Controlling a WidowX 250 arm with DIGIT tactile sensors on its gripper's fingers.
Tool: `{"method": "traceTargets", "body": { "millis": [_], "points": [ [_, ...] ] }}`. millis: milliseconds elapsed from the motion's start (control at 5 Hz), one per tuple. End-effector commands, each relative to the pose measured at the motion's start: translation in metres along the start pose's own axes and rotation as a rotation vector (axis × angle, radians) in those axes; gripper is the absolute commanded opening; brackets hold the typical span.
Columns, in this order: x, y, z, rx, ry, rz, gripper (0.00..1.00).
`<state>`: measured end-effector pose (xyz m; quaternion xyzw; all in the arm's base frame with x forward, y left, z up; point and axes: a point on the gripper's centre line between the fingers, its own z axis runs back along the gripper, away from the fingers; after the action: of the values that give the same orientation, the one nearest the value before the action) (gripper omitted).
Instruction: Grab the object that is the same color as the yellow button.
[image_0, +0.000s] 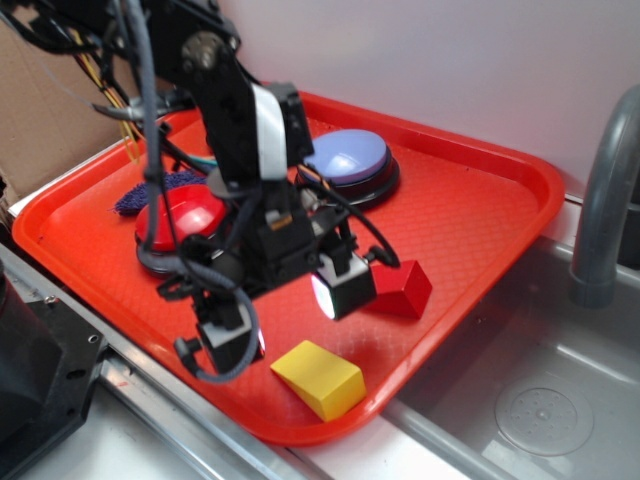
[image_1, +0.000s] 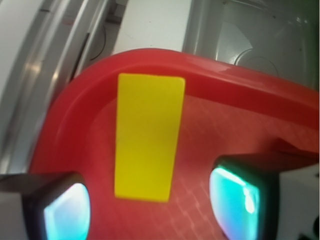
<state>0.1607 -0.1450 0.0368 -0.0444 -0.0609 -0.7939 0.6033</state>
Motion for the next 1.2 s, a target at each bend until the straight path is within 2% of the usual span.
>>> {"method": "traceTargets", "body": {
  "millis": [0, 200, 600, 800, 1000],
  "points": [
    [0.013, -0.001, -0.012, 0.01, -0.034, -0.004, 1.0],
    [0.014, 0.006, -0.019, -0.02, -0.035, -0.002, 1.0],
    [0.015, 0.022, -0.02, -0.04, -0.019, 0.049, 1.0],
    [0.015, 0.019, -0.023, -0.031, 0.037, 0.077, 0.68],
    [0.013, 0.019, -0.024, -0.026, 0.031, 0.083, 0.0]
  ]
}}
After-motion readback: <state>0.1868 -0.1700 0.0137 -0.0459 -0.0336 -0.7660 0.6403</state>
